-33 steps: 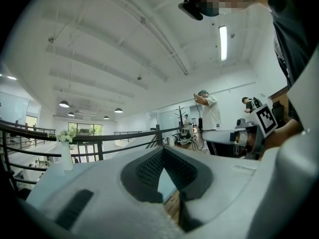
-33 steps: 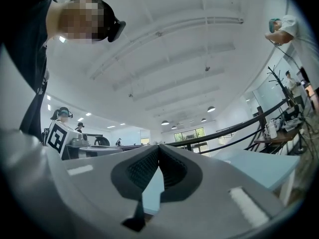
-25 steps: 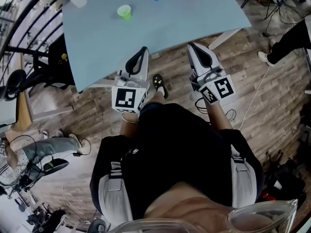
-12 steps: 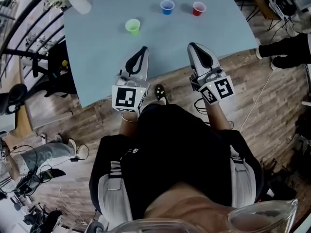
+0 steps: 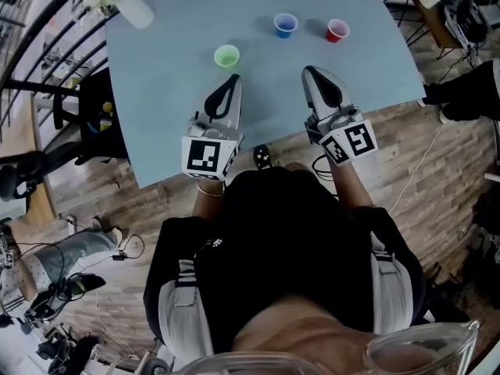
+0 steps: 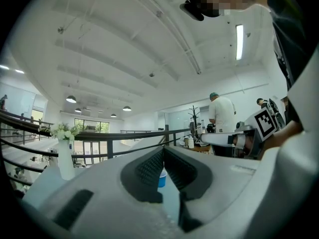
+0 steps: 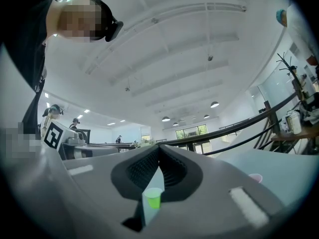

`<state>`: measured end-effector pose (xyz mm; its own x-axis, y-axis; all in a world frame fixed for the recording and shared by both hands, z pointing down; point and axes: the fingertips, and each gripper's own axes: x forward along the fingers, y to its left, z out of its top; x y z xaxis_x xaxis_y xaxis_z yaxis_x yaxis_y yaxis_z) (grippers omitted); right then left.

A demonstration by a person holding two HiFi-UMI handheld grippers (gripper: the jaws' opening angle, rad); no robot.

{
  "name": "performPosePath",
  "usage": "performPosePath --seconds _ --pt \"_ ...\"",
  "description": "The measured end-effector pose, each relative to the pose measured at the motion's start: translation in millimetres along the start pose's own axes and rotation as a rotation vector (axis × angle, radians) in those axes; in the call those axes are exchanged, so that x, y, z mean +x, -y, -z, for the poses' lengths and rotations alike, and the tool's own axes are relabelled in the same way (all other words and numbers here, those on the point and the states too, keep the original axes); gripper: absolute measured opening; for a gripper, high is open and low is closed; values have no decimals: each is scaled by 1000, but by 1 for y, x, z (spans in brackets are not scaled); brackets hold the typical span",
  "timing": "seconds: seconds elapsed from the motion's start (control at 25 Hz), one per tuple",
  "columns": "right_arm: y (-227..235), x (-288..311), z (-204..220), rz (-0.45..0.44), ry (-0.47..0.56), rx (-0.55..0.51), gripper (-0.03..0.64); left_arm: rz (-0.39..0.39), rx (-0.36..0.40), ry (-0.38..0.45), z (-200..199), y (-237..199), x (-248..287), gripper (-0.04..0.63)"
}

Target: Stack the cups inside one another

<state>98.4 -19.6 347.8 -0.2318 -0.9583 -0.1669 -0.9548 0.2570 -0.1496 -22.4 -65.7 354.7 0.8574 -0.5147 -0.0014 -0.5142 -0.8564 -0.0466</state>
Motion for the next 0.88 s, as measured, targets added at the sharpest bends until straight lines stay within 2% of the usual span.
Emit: performPosePath --seconds 0.24,0.68,0.88 --pt "7 18 9 -26 -26 9 3 -13 -8 -13 5 -7 7 -5" --pt "44 52 14 -65 -61 9 2 -93 -10 -70 7 -25 33 -5" --pt "64 57 20 -73 -78 23 3 -140 -26 -59 5 -27 46 -5"
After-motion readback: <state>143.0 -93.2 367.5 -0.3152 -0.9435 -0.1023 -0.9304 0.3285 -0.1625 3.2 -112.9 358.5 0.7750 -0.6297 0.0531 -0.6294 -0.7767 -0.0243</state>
